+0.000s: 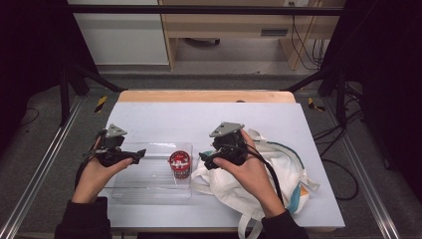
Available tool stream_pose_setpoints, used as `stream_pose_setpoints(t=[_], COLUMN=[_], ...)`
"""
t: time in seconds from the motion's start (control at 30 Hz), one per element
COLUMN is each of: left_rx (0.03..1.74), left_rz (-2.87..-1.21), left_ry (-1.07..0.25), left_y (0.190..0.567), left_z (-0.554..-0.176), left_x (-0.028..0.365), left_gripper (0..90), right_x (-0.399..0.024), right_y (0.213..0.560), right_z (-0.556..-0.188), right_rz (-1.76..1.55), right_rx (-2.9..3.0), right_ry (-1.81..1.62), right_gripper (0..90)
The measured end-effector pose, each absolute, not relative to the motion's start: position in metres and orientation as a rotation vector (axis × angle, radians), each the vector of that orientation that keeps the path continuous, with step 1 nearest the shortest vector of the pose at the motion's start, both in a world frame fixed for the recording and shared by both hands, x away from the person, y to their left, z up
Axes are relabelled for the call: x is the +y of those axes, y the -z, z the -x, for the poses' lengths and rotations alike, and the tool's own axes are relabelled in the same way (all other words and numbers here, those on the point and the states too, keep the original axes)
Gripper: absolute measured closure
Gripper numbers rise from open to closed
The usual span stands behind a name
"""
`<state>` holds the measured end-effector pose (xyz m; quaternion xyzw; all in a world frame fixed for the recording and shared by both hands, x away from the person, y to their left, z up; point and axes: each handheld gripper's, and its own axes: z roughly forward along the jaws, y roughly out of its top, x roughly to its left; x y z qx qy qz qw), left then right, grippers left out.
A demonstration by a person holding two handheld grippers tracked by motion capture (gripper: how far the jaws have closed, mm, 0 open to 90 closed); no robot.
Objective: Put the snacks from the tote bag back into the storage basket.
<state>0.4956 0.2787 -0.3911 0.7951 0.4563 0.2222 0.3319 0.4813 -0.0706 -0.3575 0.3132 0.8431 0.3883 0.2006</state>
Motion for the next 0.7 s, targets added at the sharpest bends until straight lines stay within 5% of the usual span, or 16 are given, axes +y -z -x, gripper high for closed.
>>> stream_pose_setpoints(t=[0.7], left_rx=[1.166], left_rz=[-2.107], left_ry=[-0.591], left_y=[0.387], left_z=[-0.494], left_x=[0.273], left_gripper=[6.4], right_x=[-0.093], right_y=[0.336], right_z=[-0.476], right_rz=[-0.874], right_rx=[2.289], right_ry=[-1.122], right_gripper=[8.0])
